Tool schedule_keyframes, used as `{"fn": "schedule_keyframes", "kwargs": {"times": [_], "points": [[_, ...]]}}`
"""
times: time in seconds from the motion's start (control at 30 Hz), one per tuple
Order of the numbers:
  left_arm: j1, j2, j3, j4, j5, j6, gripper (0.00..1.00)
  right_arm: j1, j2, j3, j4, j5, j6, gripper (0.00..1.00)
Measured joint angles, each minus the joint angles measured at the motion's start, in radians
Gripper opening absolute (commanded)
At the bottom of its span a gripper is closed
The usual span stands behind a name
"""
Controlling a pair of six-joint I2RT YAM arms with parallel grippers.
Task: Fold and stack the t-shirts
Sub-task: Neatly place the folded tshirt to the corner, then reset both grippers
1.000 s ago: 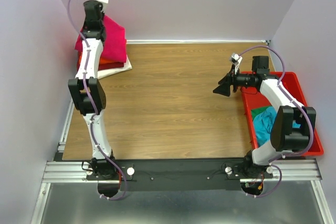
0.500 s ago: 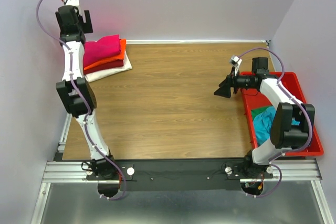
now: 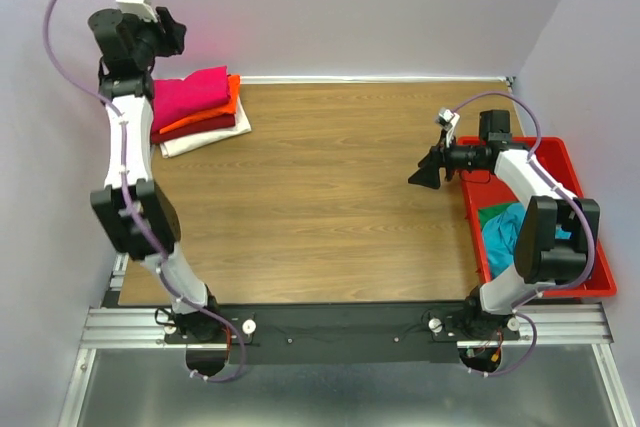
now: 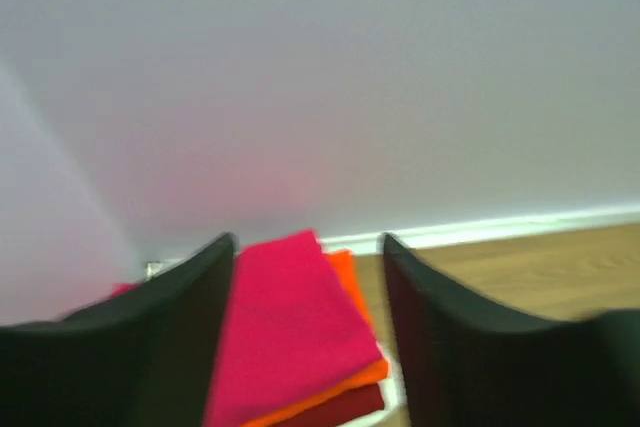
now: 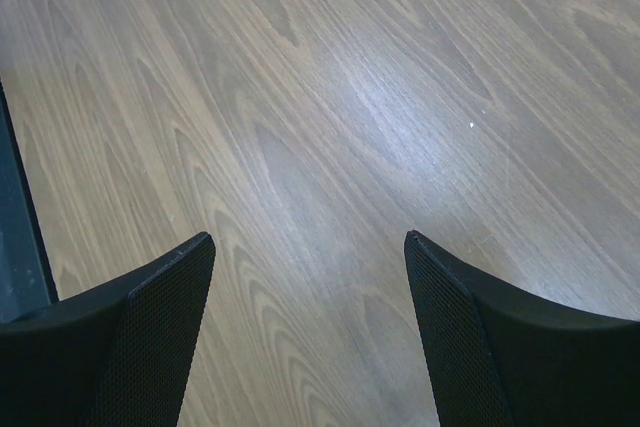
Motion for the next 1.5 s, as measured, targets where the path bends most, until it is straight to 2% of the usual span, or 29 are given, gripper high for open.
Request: {"fn": "schedule_keyframes", "kwargs": {"times": [0.03, 0.13, 0.23, 0.33, 0.43, 0.67, 0.87, 0.97, 1.1, 1.27, 1.37, 1.47, 1.5], "points": [[0.002, 0.068, 0.044, -0.002, 0.070, -0.023, 0.46, 0.000, 0.000, 0.000, 0.000, 0.001, -0.002, 0.83], [0.004, 0.243, 0.142, -0.012, 0.222, -0.096, 0.36, 0.000, 0.000, 0.000, -0.006, 0.003, -0.004, 0.83], [0.004, 0.423, 0.174, -0.033, 0.340, -0.185, 0.35, 0.000, 0.000, 0.000, -0.013, 0.003, -0.011, 0.83], [0.005, 0.510, 0.141, -0.061, 0.381, -0.239, 0.33, 0.000, 0.003, 0.001, -0.025, 0.003, -0.022, 0.82], [0.005, 0.526, 0.061, -0.072, 0.396, -0.264, 0.31, 0.000, 0.011, 0.004, -0.031, 0.003, -0.031, 0.82], [0.005, 0.528, -0.199, 0.015, 0.442, -0.272, 0.31, 0.000, 0.028, 0.008, -0.055, 0.003, -0.046, 0.82], [0.005, 0.523, -0.243, 0.035, 0.484, -0.249, 0.37, 0.000, 0.029, 0.016, -0.067, 0.003, -0.052, 0.82], [0.005, 0.488, -0.238, 0.003, 0.485, -0.233, 0.44, 0.000, 0.029, 0.016, -0.074, 0.003, -0.055, 0.82], [0.013, 0.367, -0.237, -0.041, 0.483, -0.216, 0.48, 0.000, 0.029, 0.018, -0.078, 0.003, -0.056, 0.82], [0.031, 0.092, -0.237, -0.045, 0.446, -0.200, 0.51, 0.000, 0.029, 0.019, -0.082, 0.008, -0.064, 0.82], [0.034, -0.058, -0.259, -0.030, 0.374, -0.176, 0.56, 0.000, 0.025, 0.020, -0.083, 0.023, -0.073, 0.82], [0.038, -0.210, -0.353, 0.010, 0.307, -0.154, 0.71, 0.000, 0.004, 0.019, -0.085, 0.055, -0.080, 0.84], [0.038, -0.254, -0.395, 0.020, 0.288, -0.151, 0.85, 0.000, -0.009, 0.019, -0.085, 0.070, -0.082, 0.91]]}}
